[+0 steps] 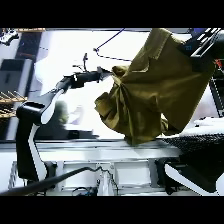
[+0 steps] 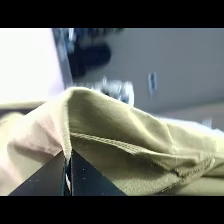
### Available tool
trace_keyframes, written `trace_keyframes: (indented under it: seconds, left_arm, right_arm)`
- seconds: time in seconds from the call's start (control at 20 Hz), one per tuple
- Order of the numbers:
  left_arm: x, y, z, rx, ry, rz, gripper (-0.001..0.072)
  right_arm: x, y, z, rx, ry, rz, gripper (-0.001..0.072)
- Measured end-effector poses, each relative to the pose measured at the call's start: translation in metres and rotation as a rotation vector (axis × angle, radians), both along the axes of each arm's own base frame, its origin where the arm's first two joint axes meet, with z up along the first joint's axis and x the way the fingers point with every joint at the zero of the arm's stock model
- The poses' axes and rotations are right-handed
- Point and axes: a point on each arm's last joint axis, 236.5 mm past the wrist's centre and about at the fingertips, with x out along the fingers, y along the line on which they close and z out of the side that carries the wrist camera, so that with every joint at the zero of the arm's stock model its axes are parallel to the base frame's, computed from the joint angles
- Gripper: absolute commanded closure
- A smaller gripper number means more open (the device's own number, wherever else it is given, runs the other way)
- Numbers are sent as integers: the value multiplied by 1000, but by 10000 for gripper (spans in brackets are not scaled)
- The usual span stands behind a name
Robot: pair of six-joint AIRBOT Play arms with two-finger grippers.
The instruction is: Fold the clothes and pants, and hang the long-sleeved shirts on hangers.
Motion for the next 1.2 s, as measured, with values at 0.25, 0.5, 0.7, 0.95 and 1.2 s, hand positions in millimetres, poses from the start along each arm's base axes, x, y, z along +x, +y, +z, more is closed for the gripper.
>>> trace_keyframes:
  seconds: [0.25, 0.5, 0.7, 0.95, 1.2]
  left_arm:
    - [28, 53, 21, -38, -33, 83, 695]
    - [38, 65, 61, -55, -141, 93, 694]
    - [40, 68, 97, -76, -233, 79, 694]
    - [37, 77, 137, -91, -318, 77, 695]
    - [18, 83, 207, -87, -499, 80, 695]
  right_arm:
    - [1, -5, -6, -19, 18, -12, 683]
    - [3, -14, -13, -56, 30, -38, 683]
    - [7, -23, -18, -86, 35, -64, 684]
    - [12, -33, -33, -119, 68, -93, 684]
    - [26, -50, -62, -174, 125, -145, 684]
